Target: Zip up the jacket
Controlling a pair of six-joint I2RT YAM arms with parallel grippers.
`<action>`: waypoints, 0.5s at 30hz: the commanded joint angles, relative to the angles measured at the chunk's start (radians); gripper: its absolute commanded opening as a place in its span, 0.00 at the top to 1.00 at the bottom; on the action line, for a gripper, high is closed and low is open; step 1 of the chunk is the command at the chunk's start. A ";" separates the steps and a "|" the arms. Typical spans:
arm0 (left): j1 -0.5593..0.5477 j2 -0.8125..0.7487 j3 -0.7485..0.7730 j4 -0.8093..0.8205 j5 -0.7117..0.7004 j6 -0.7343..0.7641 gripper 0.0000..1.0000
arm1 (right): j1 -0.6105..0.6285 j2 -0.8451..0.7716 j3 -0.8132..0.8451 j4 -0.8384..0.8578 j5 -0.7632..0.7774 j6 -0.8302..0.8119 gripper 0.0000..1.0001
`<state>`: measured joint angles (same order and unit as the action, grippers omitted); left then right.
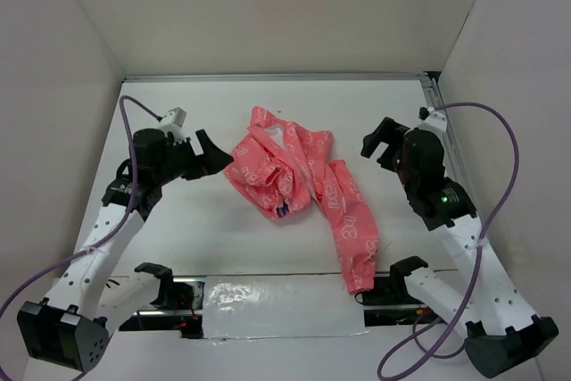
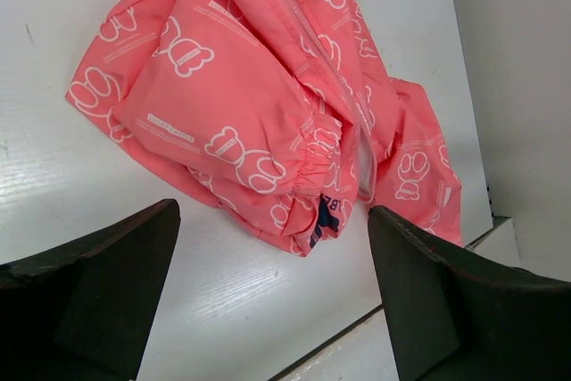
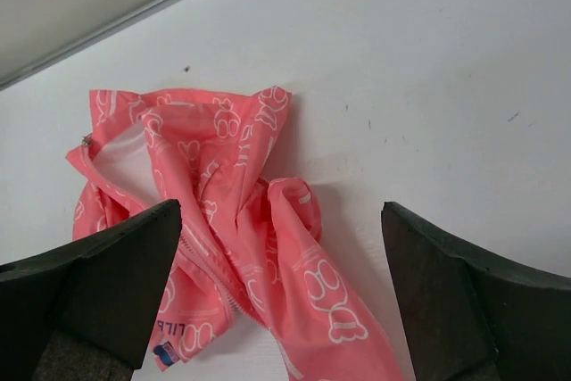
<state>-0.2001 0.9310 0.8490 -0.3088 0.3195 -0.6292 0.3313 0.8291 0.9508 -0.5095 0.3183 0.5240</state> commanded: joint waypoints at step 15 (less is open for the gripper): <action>0.019 0.549 0.314 0.128 0.093 0.164 0.01 | -0.001 0.393 0.179 0.250 -0.366 -0.165 0.00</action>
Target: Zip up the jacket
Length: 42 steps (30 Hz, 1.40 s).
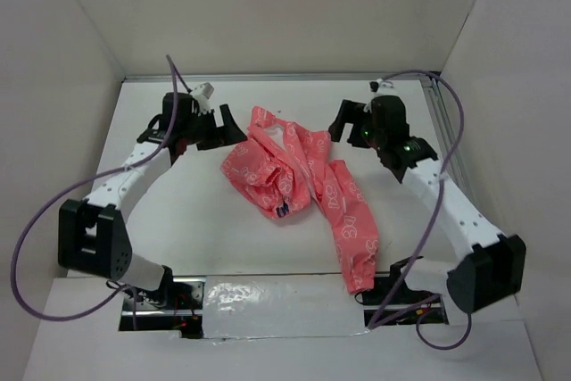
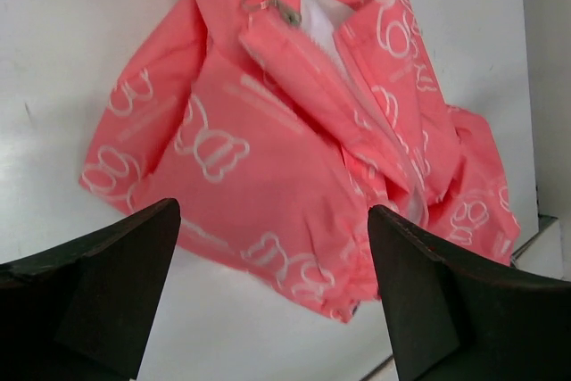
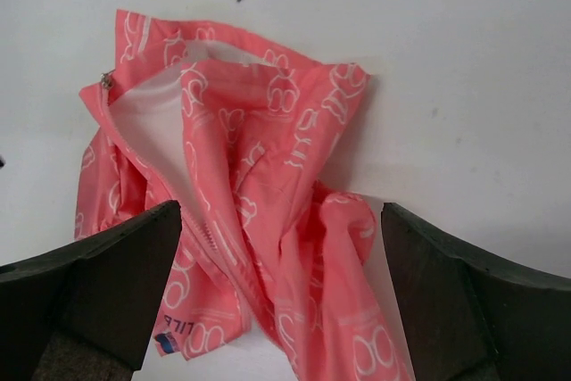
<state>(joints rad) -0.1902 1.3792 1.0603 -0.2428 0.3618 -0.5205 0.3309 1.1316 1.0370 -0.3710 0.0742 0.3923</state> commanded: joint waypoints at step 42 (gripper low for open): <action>-0.114 -0.360 0.337 0.051 0.063 0.171 1.00 | 0.247 -0.145 0.282 0.109 0.073 -0.145 1.00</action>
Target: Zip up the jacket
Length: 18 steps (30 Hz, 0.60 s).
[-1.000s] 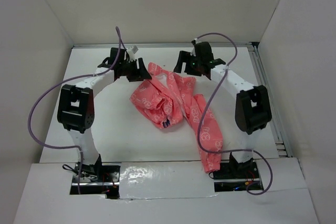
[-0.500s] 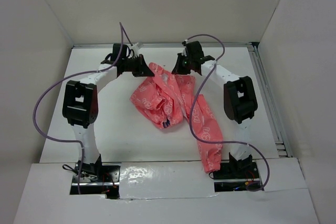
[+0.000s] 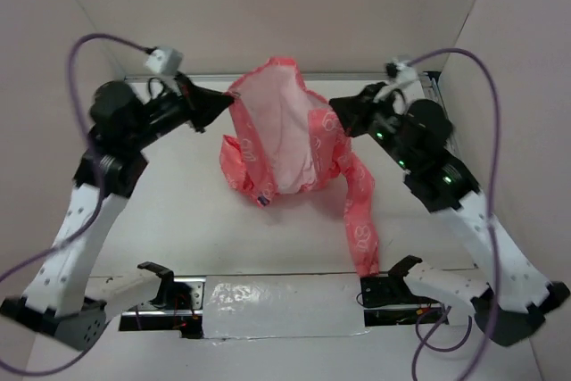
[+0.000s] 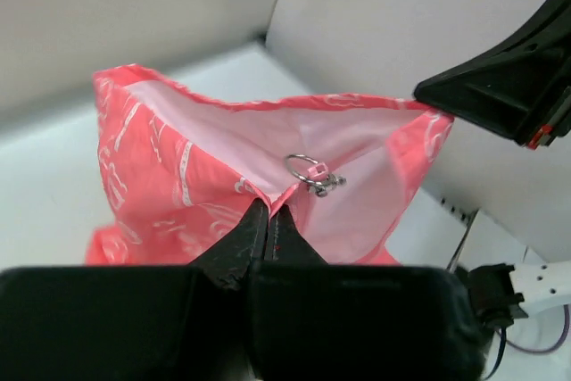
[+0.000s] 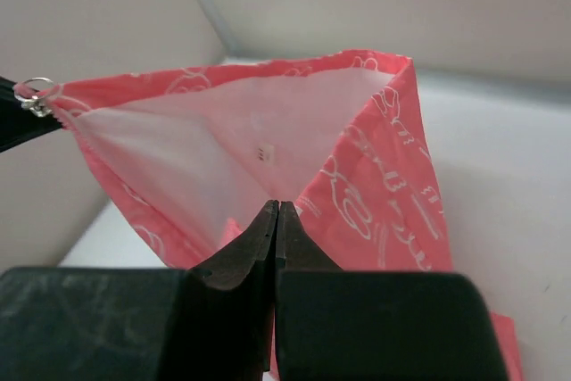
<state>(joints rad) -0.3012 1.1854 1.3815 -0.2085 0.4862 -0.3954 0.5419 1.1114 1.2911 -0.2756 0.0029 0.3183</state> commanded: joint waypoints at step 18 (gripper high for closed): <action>-0.001 -0.013 0.274 -0.114 -0.141 0.027 1.00 | 0.078 -0.110 0.226 -0.132 0.313 -0.073 1.00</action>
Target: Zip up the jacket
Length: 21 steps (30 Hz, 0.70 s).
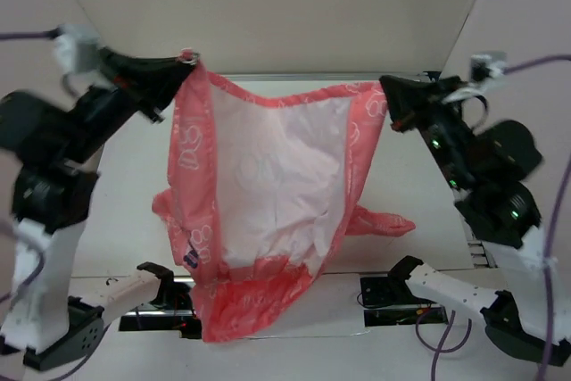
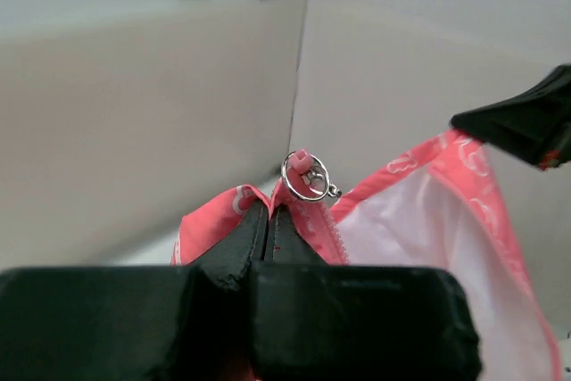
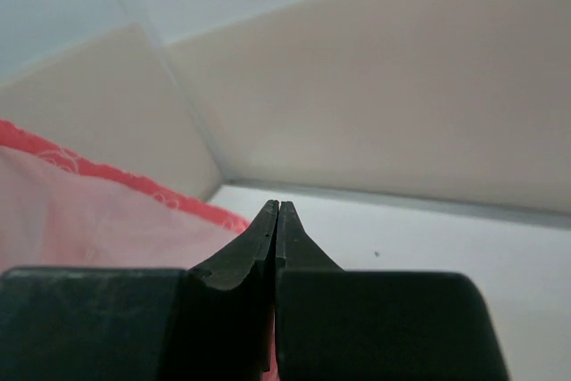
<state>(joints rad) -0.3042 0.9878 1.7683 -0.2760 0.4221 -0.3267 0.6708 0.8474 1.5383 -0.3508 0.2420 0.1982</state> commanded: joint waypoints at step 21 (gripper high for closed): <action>-0.012 0.692 -0.556 0.031 0.014 -0.156 0.01 | -0.194 0.725 -0.362 0.055 -0.201 0.230 0.00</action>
<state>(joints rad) -0.3130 1.7535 1.1709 -0.2245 0.4236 -0.4976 0.4721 1.6836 1.1702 -0.3023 0.0467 0.4038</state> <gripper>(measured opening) 0.889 0.971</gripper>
